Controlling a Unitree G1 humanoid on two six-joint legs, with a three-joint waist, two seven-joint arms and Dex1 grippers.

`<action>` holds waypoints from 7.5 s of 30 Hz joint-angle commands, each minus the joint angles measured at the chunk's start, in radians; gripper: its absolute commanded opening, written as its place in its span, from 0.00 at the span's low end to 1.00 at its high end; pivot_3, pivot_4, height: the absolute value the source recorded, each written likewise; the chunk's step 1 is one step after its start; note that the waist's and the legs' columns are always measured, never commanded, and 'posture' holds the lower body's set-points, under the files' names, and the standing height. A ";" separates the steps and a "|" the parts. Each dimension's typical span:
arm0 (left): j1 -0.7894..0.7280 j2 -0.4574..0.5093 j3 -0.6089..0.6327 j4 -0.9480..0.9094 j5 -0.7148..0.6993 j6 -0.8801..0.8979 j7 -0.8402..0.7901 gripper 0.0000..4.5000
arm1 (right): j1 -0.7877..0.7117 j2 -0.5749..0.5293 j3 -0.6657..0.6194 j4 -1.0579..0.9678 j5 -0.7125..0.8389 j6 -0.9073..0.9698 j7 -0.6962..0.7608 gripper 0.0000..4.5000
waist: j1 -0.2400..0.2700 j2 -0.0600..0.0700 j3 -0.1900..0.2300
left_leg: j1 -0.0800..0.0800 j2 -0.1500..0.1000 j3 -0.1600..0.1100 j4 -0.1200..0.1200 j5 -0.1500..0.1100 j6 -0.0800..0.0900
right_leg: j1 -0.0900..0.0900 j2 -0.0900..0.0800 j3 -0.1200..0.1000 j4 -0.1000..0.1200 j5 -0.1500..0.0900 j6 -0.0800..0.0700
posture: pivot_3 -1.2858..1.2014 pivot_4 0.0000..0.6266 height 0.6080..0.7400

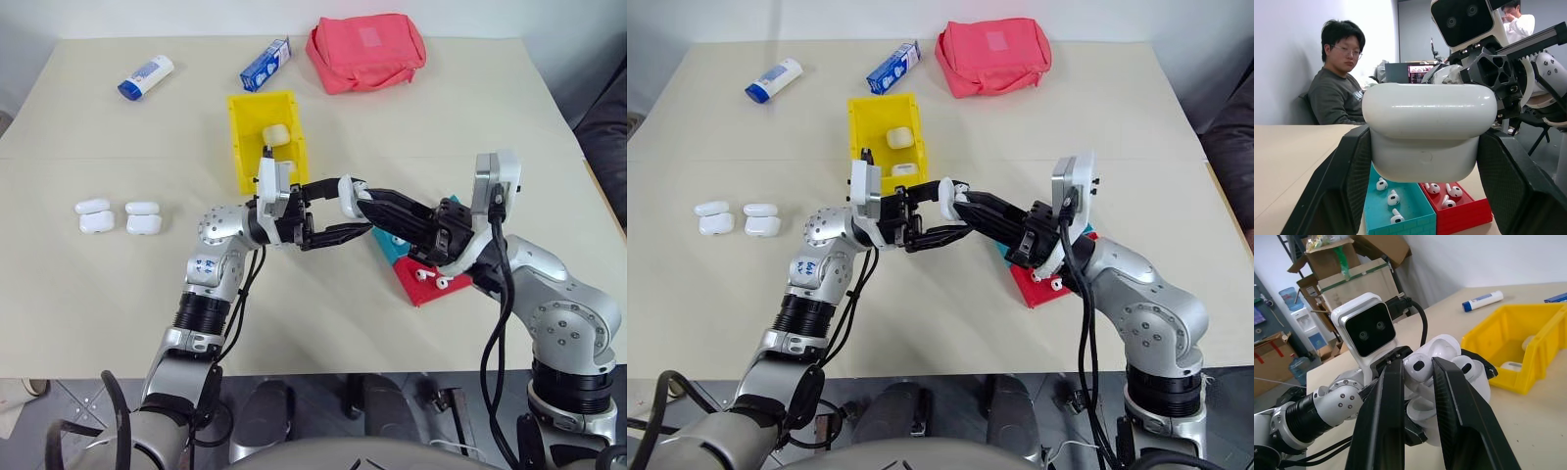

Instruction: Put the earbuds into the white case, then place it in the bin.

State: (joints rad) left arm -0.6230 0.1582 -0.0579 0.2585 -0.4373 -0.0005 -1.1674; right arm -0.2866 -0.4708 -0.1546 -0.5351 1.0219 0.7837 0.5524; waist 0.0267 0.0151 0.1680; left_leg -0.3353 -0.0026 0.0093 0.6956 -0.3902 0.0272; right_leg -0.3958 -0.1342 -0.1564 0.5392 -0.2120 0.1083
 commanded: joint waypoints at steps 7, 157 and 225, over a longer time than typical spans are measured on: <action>-0.044 -0.029 0.040 -0.008 -0.030 -0.073 0.014 0.62 | 0.052 -0.023 0.021 -0.002 0.036 0.087 -0.121 0.10 | 0.000 0.000 0.000 | 0.000 0.000 0.000 0.000 0.000 0.000 | 0.000 0.000 0.000 0.000 0.000 0.000 | 0.52 0.24 1.00; -0.225 0.130 -0.155 0.205 0.328 -0.117 0.028 0.62 | -0.445 -0.248 0.335 -0.015 -0.262 0.207 -0.145 0.01 | 0.002 -0.002 0.001 | -0.006 -0.004 0.000 -0.012 0.005 0.002 | -0.008 -0.005 -0.002 -0.006 0.001 0.000 | 0.52 0.24 1.00; -0.575 0.127 0.335 0.349 -0.036 0.054 0.446 0.99 | -0.135 -0.444 -0.150 0.459 -0.426 -0.367 0.561 1.00 | 0.025 -0.009 0.004 | 0.000 -0.002 0.003 -0.012 0.009 -0.003 | -0.001 0.000 -0.002 -0.008 0.005 0.002 | 0.52 0.24 1.00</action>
State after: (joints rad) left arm -1.1930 0.2983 0.2459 0.6040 -0.4273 0.0232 -0.7443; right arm -0.3985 -0.8940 -0.2869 -0.0763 0.5970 0.4383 1.1029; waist 0.0518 0.0061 0.1718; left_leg -0.3350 -0.0047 0.0127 0.6837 -0.3811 0.0239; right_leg -0.3961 -0.1339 -0.1579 0.5314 -0.2073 0.1100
